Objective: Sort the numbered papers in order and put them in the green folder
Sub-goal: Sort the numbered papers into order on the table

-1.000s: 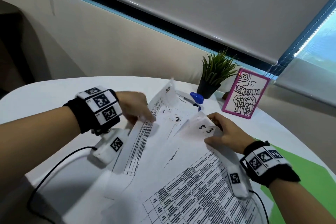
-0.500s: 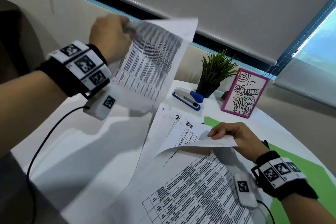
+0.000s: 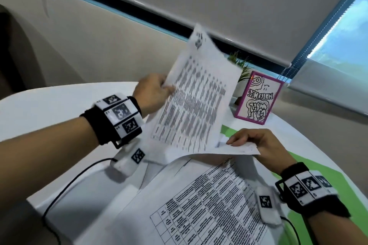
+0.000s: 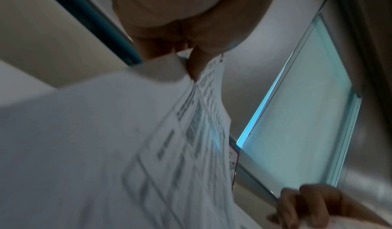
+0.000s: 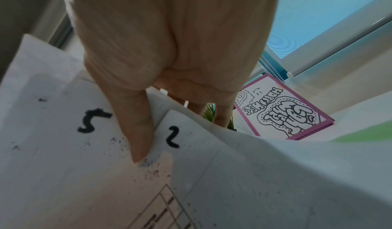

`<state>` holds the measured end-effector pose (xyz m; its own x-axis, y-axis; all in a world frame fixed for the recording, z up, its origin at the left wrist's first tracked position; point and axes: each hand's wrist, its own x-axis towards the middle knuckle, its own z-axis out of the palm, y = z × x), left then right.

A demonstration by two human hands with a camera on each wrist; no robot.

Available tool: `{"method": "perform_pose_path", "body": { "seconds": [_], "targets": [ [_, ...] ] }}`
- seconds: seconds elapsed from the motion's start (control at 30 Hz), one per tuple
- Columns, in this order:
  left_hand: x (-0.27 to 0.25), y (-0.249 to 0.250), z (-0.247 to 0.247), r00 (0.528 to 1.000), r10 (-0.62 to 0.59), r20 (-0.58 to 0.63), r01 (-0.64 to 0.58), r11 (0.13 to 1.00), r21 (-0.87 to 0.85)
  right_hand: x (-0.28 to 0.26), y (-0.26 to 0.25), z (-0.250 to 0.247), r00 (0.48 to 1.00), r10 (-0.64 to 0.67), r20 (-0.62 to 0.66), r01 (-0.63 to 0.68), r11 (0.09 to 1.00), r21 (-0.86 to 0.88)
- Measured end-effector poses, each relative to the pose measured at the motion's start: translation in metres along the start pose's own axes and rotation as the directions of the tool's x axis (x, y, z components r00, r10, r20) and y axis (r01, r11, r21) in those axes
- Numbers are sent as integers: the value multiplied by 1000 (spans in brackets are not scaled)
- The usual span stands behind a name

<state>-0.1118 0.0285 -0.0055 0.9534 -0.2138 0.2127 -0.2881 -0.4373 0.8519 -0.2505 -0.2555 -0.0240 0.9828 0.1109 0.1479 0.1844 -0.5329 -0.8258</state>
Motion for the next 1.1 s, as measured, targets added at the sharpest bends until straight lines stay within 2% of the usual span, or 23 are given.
{"method": "perform_pose_path", "body": {
  "seconds": [0.03, 0.07, 0.13, 0.17, 0.27, 0.37, 0.47, 0.53, 0.63, 0.67, 0.7, 0.77, 0.83, 0.93, 1.0, 1.07, 1.1],
  "targets": [
    [-4, -4, 5, 991, -51, 127, 43, 997, 67, 0, -1, -1, 1000, -2, -2, 2, 1000, -4],
    [-8, -9, 10, 962, -102, 255, 69, 989, 134, -1, -3, -1, 1000, -2, -8, 2, 1000, -3],
    [-16, -18, 18, 875, -164, 455, 73, 975, 210, -1, -5, 0, 1000, -4, -25, 3, 1000, -14],
    [-20, -23, 22, 842, -171, 512, 53, 970, 236, 0, -4, 0, 1000, -4, -31, 3, 999, -38],
    [-32, -31, 29, 759, -190, 622, 79, 976, 203, 2, 0, -2, 998, 40, -42, -43, 996, -79],
    [-41, -32, 30, 712, -174, 680, 98, 984, 150, 8, 1, -2, 993, 90, -72, -97, 991, -90],
    [-49, -28, 30, 669, -182, 720, 128, 983, 130, 17, 0, 0, 994, 11, -108, -24, 993, -112],
    [-52, -26, 29, 650, -188, 736, 141, 982, 127, 23, 4, -1, 993, -51, -111, 28, 979, -203],
    [-51, -27, 26, 590, -153, 793, 125, 987, 98, 33, 12, -4, 998, -11, -62, -5, 964, -264],
    [-51, -26, 26, 591, -129, 796, 134, 989, 61, 36, 15, -4, 999, 6, -47, -18, 966, -260],
    [-49, -24, 26, 623, -116, 774, 167, 986, 14, 38, 17, -4, 999, 18, -36, -27, 967, -255],
    [-43, -19, 26, 723, -126, 679, 261, 960, -100, 41, 21, -3, 1000, 13, -24, -19, 968, -252],
    [-40, -16, 27, 762, -87, 641, 246, 955, -163, 42, 21, -1, 1000, 6, -26, -12, 966, -257],
    [-43, -15, 34, 738, 68, 671, 0, 995, -102, 46, 22, 0, 1000, -9, -19, 5, 971, -240],
    [-45, -17, 41, 749, 143, 647, -150, 988, -44, 47, 24, 0, 1000, -5, -2, 5, 976, -219],
    [-46, -18, 44, 744, 157, 649, -177, 984, -35, 45, 23, 0, 999, 43, -2, -42, 979, -199],
    [-46, -19, 44, 730, 148, 667, -154, 987, -51, 44, 22, -1, 998, 61, -13, -62, 981, -182]
  ]
}}
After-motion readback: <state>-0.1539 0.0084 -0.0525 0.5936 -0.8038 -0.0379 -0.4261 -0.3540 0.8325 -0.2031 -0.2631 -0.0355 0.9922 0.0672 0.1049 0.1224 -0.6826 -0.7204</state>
